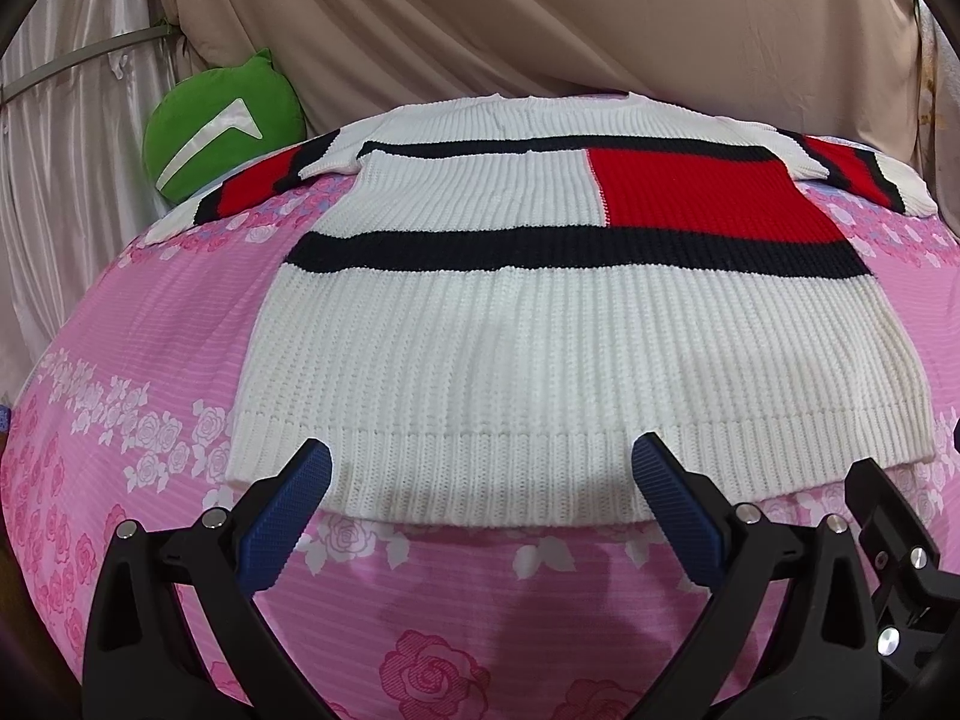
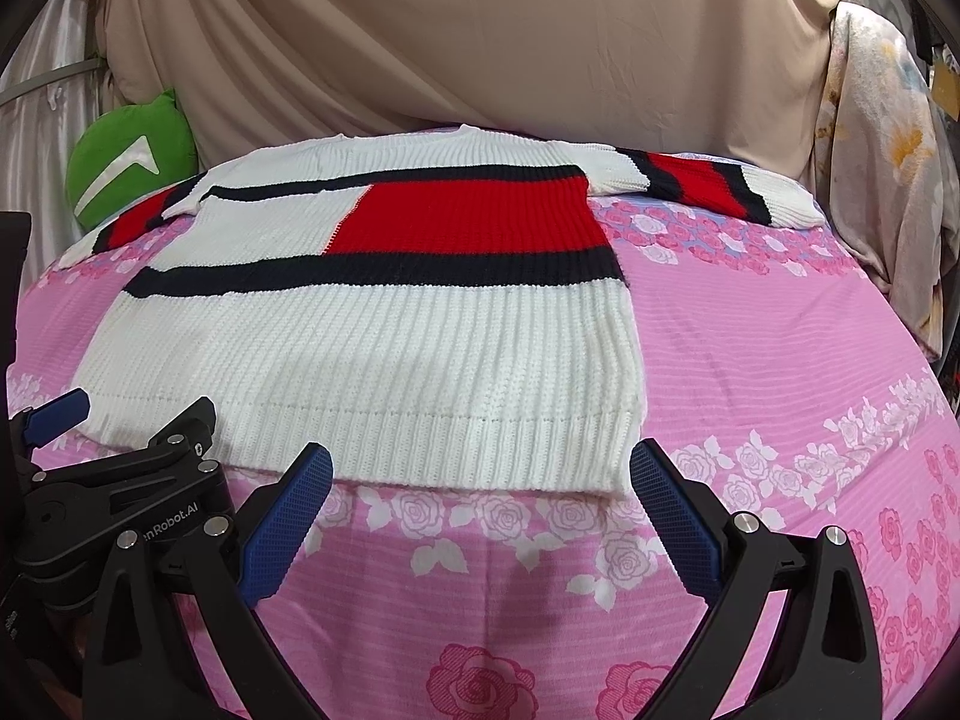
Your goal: Fold small clothes
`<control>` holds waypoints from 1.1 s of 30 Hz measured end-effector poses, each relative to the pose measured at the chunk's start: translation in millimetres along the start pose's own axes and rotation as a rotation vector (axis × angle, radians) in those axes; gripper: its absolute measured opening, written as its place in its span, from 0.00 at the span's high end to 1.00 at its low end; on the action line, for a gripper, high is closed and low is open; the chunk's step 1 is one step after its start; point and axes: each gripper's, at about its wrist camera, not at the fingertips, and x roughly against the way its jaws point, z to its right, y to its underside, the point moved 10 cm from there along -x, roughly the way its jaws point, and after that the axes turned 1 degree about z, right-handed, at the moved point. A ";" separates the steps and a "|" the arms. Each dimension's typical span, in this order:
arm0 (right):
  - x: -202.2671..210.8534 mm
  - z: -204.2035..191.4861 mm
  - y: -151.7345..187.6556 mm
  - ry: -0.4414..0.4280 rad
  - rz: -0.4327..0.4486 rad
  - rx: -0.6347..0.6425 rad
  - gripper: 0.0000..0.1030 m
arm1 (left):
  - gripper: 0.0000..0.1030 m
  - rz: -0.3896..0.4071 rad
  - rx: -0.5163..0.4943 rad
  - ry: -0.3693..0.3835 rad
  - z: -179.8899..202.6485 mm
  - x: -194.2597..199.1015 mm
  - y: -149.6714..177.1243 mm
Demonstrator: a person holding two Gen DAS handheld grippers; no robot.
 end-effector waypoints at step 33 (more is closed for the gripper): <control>-11.9 48.6 -32.5 -0.009 0.034 -0.027 0.05 | 0.05 0.030 0.005 0.053 -11.0 2.4 -22.6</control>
